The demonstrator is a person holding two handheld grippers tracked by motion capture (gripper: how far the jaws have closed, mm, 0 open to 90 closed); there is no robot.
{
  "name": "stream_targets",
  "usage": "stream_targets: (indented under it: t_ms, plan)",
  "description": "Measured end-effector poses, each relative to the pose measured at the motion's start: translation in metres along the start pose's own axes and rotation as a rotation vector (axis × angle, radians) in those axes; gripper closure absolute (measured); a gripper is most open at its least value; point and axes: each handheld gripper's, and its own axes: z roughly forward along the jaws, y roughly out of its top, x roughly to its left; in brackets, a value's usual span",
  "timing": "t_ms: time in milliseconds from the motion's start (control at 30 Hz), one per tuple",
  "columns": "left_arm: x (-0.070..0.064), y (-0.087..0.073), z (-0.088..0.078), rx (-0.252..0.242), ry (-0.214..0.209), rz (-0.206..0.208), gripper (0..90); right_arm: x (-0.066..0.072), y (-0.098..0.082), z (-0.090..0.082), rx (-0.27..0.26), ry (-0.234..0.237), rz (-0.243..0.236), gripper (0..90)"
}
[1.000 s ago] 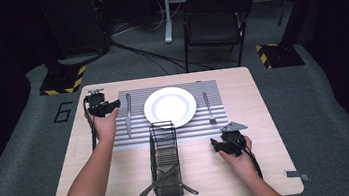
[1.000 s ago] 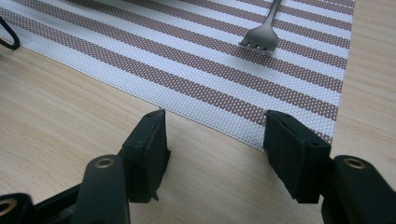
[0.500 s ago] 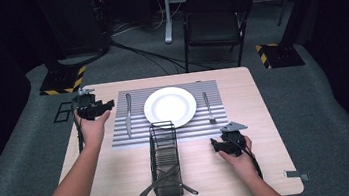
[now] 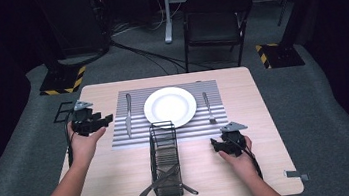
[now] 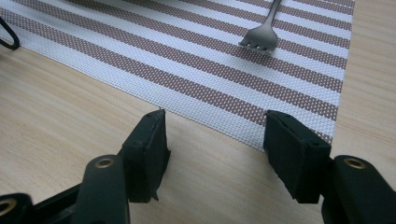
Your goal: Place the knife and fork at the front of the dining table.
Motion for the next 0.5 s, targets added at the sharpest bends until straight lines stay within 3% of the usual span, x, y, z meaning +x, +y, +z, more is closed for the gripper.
stream_targets:
  t_ms: [333,500]
  plan:
    - [0.002,-0.027,-0.013,0.028,-0.029,0.027,43.5,0.0,0.0,0.0,0.001,0.0,0.001,39.2]
    - [0.003,-0.044,-0.017,0.046,-0.024,0.047,42.8,0.0,0.0,0.0,0.0,0.0,0.002,39.1]
